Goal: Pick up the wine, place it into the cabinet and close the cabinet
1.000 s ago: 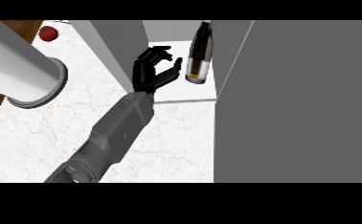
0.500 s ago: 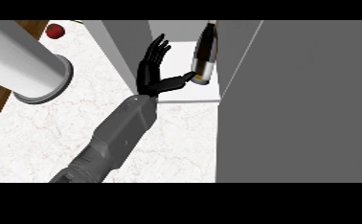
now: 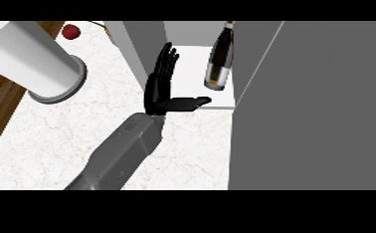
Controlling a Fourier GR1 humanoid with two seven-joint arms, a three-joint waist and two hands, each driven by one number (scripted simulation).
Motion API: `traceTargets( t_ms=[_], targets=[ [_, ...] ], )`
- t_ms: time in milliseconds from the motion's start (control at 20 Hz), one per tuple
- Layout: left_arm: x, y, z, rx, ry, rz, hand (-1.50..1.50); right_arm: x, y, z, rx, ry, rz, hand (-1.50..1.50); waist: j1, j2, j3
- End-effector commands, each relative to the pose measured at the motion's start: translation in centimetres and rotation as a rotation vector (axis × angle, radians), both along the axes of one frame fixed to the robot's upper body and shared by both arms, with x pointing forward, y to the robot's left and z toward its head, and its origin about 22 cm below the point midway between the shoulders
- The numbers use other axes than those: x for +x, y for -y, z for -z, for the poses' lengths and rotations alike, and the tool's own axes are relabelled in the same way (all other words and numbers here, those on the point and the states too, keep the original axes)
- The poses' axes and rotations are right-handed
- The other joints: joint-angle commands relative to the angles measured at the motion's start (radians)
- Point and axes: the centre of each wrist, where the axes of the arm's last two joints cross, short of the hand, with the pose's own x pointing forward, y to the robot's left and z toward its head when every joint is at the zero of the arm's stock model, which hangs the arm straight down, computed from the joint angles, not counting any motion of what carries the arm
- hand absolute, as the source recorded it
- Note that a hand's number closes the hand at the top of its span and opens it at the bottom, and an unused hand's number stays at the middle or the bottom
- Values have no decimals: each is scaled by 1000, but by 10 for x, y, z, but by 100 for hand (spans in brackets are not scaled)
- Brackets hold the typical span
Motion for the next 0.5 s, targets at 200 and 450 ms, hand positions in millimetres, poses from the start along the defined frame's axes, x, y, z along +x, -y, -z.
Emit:
traceTargets(
  t_ms=[200,450],
  targets=[
    [-65,-17,-34,13,-1,121,-150,-9,0,-3,-5,5,-4,-150,1,-4,3],
    [-103,-40,-60,8,47,101,-150,8,-10,-11,12,18,-21,-150,-7,3,3]
  ],
)
